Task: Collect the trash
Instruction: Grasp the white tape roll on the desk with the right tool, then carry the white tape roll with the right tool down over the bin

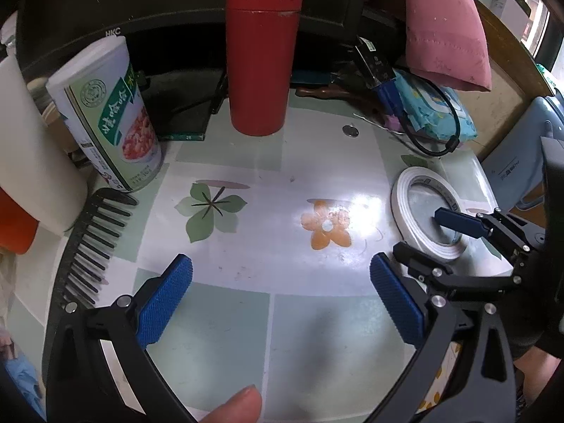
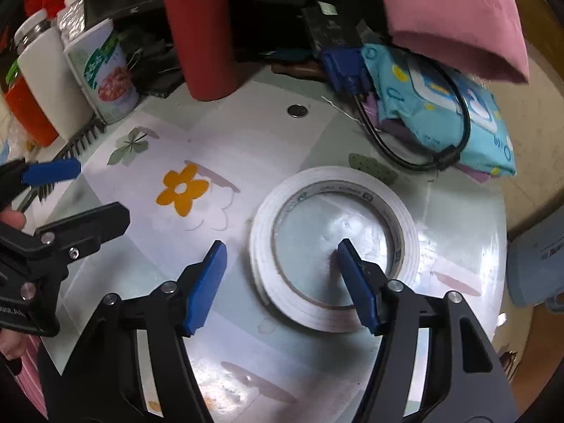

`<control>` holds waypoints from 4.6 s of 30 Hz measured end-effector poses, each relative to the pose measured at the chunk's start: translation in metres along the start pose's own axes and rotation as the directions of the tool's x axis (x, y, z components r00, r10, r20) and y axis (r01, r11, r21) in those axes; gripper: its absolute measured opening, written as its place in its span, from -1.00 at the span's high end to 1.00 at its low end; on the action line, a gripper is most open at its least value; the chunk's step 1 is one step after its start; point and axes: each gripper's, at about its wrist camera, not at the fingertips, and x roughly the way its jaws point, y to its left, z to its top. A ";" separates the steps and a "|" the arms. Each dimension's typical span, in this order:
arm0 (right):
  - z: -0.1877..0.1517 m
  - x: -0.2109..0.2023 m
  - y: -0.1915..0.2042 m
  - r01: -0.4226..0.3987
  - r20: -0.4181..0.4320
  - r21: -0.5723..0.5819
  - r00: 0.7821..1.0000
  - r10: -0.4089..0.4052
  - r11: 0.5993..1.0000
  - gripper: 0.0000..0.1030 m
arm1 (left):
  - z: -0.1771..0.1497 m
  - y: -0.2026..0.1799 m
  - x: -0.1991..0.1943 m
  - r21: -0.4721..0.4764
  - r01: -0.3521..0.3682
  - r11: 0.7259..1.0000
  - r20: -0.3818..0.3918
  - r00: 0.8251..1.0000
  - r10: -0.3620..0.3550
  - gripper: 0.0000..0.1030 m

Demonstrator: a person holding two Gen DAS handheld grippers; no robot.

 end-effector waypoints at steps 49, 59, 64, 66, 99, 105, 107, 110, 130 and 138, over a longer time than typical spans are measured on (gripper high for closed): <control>-0.125 -0.156 0.108 -0.041 0.153 -0.007 0.987 0.041 0.999 0.69 | -0.158 -0.003 -0.133 0.089 -0.014 0.996 0.077 0.997 0.007 -0.91; -0.190 -0.210 0.153 -0.064 0.186 0.006 0.981 0.062 0.998 0.69 | -0.233 0.000 -0.186 0.108 0.003 0.994 0.094 0.996 -0.013 -0.91; -0.228 -0.228 0.171 -0.070 0.197 0.021 0.978 0.064 0.997 0.69 | -0.267 -0.001 -0.205 0.124 0.005 0.992 0.104 0.994 -0.018 -0.91; -0.242 -0.233 0.177 -0.075 0.199 0.031 0.978 0.067 0.997 0.69 | -0.282 -0.002 -0.212 0.132 0.006 0.991 0.105 0.994 -0.020 -0.91; -0.383 -0.169 0.203 -0.157 0.111 0.178 0.984 0.139 0.971 0.69 | -0.416 -0.013 -0.141 0.198 0.030 0.980 -0.048 0.999 -0.021 -0.91; -0.400 -0.141 0.198 -0.175 0.076 0.218 0.984 0.163 0.960 0.69 | -0.428 -0.012 -0.113 0.196 0.039 0.980 -0.095 0.995 -0.021 -0.91; -0.405 -0.132 0.197 -0.179 0.062 0.226 0.984 0.169 0.957 0.69 | -0.432 -0.013 -0.103 0.201 0.037 0.979 -0.109 0.994 -0.016 -0.90; -0.414 -0.117 0.196 -0.186 0.039 0.242 0.983 0.182 0.952 0.69 | -0.439 -0.012 -0.089 0.204 0.035 0.978 -0.131 0.991 -0.008 -0.90; -0.452 -0.014 0.179 -0.214 -0.117 0.351 0.956 0.270 0.912 0.69 | -0.475 -0.001 0.009 0.193 0.036 0.981 -0.304 0.952 0.025 -0.90; -0.462 0.032 0.175 -0.230 -0.179 0.391 0.931 0.319 0.891 0.69 | -0.482 0.004 0.048 0.202 0.021 0.979 -0.363 0.930 0.055 -0.90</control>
